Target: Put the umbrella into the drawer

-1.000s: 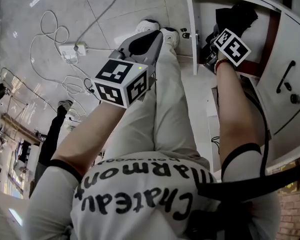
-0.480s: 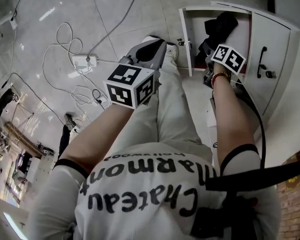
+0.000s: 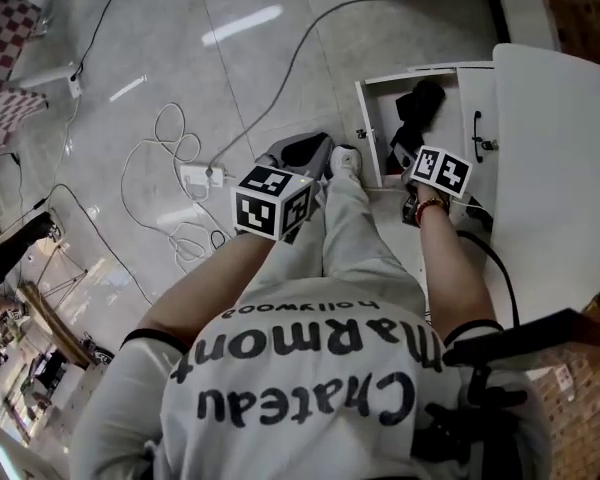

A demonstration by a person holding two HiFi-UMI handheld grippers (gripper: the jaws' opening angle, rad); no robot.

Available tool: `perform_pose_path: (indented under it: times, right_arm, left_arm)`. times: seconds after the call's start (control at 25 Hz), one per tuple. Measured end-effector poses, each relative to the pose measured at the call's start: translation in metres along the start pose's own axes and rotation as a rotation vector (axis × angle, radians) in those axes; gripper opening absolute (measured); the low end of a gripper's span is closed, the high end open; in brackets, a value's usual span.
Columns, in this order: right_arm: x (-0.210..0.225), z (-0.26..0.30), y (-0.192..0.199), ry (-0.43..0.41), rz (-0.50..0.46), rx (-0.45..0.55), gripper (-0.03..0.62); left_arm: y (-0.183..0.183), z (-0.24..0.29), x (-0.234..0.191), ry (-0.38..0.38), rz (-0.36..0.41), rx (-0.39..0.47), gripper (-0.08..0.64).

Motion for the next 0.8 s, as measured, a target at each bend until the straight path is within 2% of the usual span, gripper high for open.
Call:
perform_pose_path:
  times: [0.16,0.28,0.48,0.64,0.8]
  right_arm:
    - [-0.027,-0.051,-0.024,-0.082,0.079,0.099,0.328]
    - [-0.043,-0.084,-0.046,-0.126,0.099,0.172,0.328]
    - [-0.08,-0.14,-0.067,-0.157,0.072,0.257,0.328]
    - [-0.113,-0.192,-0.098,-0.21,0.025,0.376,0.328]
    - [-0.144,-0.244,-0.129,-0.29,-0.027,0.512,0.328]
  left_arm:
    - [-0.035,-0.022,0.022,0.05,0.056,0.047,0.015]
    - [-0.064,-0.033,0.035,0.081,0.112,0.093,0.015]
    - [-0.111,-0.065,0.044,0.094,0.153,0.168,0.015]
    - [-0.155,-0.076,0.054,0.124,0.153,0.276,0.015]
    - [-0.195,-0.088,0.073,0.177,0.191,0.361,0.015]
Point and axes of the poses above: the fingertips, and each gripper's own axes: z forward along the fingers, x to its right, y out of its underside, the point moved 7 cm from there along -z, backward along the fingers, and after that the axes turned 7 degrees about x, right-handed, at the moved point
